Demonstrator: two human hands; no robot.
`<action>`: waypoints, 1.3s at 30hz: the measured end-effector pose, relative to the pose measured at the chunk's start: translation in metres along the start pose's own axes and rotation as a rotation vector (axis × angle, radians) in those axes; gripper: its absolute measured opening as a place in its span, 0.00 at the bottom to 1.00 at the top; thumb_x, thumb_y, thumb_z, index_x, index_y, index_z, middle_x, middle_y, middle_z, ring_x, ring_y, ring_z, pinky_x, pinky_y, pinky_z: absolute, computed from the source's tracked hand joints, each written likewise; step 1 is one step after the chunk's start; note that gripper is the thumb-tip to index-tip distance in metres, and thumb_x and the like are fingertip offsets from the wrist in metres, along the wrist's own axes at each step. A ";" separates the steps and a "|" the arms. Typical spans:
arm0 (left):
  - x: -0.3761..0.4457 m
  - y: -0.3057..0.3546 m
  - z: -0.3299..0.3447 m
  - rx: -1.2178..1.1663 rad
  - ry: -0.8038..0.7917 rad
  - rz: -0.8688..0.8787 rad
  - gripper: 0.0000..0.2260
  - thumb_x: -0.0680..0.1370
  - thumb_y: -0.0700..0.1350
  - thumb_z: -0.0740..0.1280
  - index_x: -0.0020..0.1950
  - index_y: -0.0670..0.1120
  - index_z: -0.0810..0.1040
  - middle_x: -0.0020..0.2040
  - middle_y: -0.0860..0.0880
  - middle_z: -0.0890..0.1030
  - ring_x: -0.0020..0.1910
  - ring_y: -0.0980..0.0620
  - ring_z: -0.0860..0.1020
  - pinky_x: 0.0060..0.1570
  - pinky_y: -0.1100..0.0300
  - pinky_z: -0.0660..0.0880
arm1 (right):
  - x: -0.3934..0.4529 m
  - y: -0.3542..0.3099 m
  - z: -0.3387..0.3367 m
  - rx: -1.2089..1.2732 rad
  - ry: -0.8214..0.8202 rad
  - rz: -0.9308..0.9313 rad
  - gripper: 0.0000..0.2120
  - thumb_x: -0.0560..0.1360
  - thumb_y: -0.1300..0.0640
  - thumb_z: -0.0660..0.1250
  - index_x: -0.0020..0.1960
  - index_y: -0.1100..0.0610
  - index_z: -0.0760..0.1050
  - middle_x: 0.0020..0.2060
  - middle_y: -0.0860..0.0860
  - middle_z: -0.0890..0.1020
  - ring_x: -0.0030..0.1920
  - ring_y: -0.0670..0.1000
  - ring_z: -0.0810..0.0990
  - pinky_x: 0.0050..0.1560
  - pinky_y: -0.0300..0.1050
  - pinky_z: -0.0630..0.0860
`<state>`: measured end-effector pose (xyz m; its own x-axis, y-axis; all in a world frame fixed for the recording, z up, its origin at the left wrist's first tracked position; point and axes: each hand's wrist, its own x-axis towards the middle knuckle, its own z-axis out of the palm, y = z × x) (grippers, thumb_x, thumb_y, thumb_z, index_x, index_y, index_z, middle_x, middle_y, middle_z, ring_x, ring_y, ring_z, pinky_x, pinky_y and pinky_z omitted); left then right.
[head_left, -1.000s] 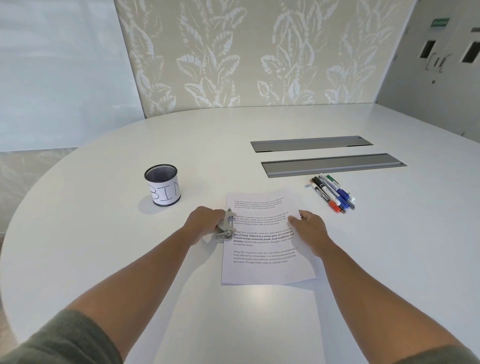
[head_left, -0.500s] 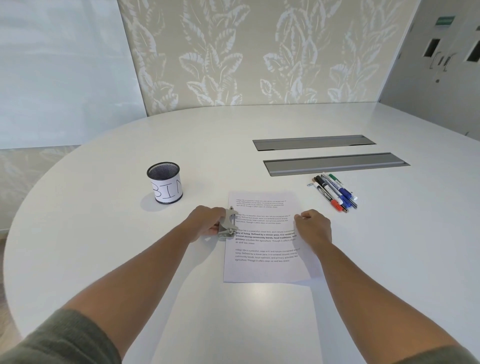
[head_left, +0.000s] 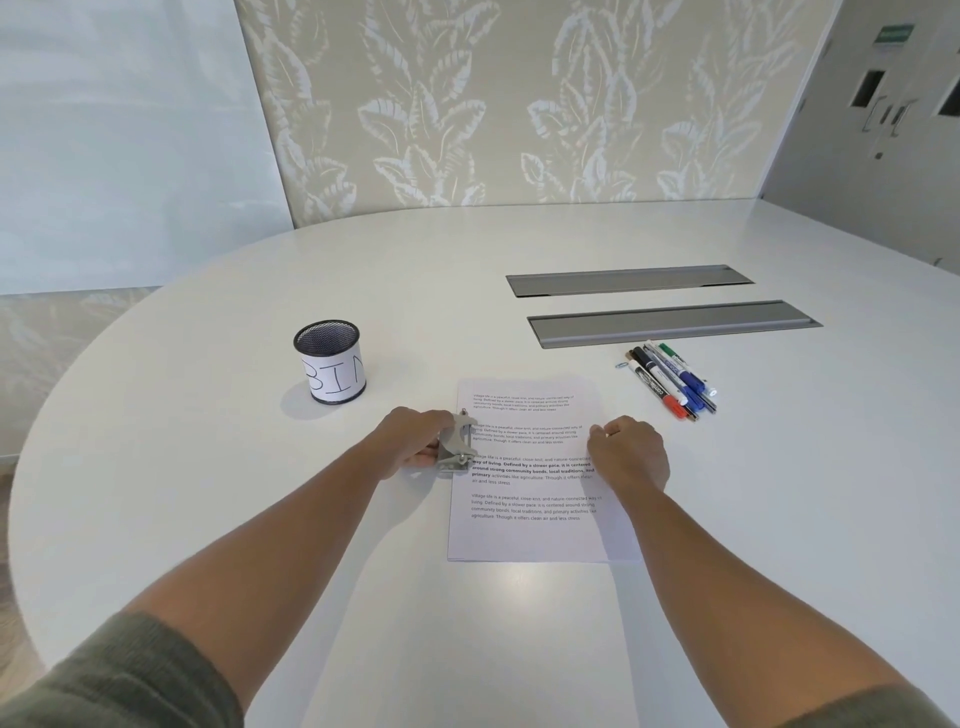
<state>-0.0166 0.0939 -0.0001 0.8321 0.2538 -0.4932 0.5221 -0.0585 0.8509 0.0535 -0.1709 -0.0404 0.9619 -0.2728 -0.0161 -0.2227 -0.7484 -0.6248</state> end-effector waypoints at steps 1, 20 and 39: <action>0.002 -0.001 0.000 0.001 0.003 0.000 0.16 0.69 0.37 0.66 0.54 0.34 0.82 0.44 0.39 0.87 0.37 0.46 0.86 0.36 0.60 0.82 | -0.002 -0.001 0.001 -0.021 0.020 -0.013 0.16 0.76 0.47 0.63 0.59 0.54 0.79 0.56 0.52 0.79 0.58 0.56 0.76 0.53 0.50 0.76; 0.015 -0.004 0.001 0.071 0.087 -0.069 0.11 0.72 0.44 0.77 0.50 0.41 0.81 0.42 0.46 0.87 0.35 0.54 0.85 0.31 0.63 0.79 | -0.016 -0.003 0.042 -0.247 -0.130 -0.566 0.25 0.78 0.39 0.58 0.68 0.52 0.73 0.76 0.49 0.64 0.78 0.50 0.53 0.77 0.50 0.52; 0.023 0.004 -0.001 0.248 0.080 -0.101 0.10 0.74 0.44 0.76 0.50 0.42 0.80 0.45 0.45 0.84 0.40 0.53 0.82 0.43 0.61 0.81 | -0.022 0.008 0.050 -0.183 -0.104 -0.579 0.21 0.78 0.42 0.59 0.65 0.52 0.74 0.75 0.51 0.67 0.76 0.52 0.59 0.77 0.50 0.48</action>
<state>0.0042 0.1006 -0.0076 0.7613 0.3451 -0.5489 0.6396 -0.2612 0.7230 0.0385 -0.1406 -0.0845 0.9432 0.2626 0.2035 0.3257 -0.8516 -0.4107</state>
